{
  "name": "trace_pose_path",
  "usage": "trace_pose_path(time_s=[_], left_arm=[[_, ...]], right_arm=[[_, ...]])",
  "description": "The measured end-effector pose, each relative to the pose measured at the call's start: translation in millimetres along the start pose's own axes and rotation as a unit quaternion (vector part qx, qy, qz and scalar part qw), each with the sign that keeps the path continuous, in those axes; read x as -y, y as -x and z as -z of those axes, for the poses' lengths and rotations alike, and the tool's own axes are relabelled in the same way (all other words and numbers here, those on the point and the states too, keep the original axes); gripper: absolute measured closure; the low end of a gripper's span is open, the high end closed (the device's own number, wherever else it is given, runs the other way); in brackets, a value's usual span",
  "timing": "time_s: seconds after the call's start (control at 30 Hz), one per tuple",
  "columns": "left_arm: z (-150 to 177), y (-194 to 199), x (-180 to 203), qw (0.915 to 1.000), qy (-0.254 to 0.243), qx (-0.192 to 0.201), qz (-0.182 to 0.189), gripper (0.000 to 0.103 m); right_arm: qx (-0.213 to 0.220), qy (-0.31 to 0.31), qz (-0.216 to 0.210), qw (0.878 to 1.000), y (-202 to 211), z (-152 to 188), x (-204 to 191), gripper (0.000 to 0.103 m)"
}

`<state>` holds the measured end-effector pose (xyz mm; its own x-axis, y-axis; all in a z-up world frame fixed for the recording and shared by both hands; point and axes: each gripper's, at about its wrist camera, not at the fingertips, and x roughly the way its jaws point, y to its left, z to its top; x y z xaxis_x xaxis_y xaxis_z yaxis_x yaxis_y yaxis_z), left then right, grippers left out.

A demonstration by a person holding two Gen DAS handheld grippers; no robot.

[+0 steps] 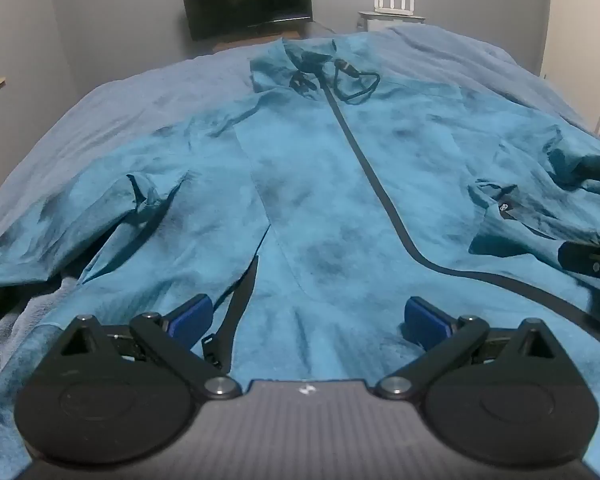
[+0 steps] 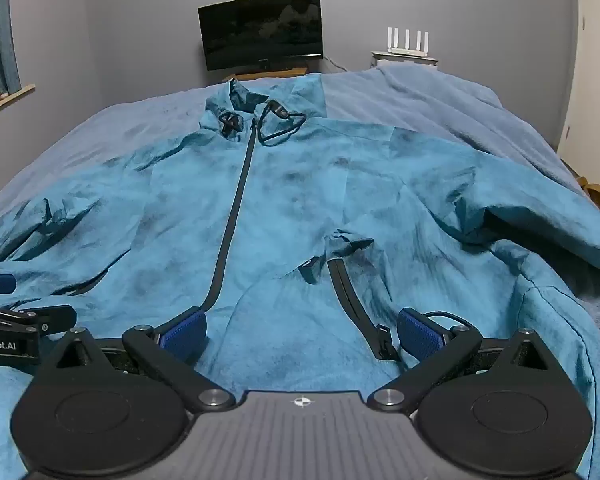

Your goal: Fold large clothes

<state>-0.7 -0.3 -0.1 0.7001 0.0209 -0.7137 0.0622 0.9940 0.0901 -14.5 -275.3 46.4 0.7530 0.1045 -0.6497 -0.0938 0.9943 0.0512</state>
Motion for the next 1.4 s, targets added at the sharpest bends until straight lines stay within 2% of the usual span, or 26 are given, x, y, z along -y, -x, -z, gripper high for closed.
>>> trace_pose_path(time_s=[0.5,0.57,1.4], left_arm=[[2.6,-4.1,2.3,0.9998,0.008,-0.011,0.012,0.000],[2.5,-5.4,0.8,0.9997,0.010,-0.013,0.015,0.000],[2.0,-6.6,-0.4,0.9996,0.013,-0.019,0.019,0.000]], right_arm=[[-0.005,-0.001,0.003,1.000,-4.7,4.5,10.6,0.000],[-0.007,0.005,0.006,1.000,-4.1,3.7,1.5,0.000],[-0.010,0.006,0.007,1.000,-5.5,3.5,-0.3,0.000]])
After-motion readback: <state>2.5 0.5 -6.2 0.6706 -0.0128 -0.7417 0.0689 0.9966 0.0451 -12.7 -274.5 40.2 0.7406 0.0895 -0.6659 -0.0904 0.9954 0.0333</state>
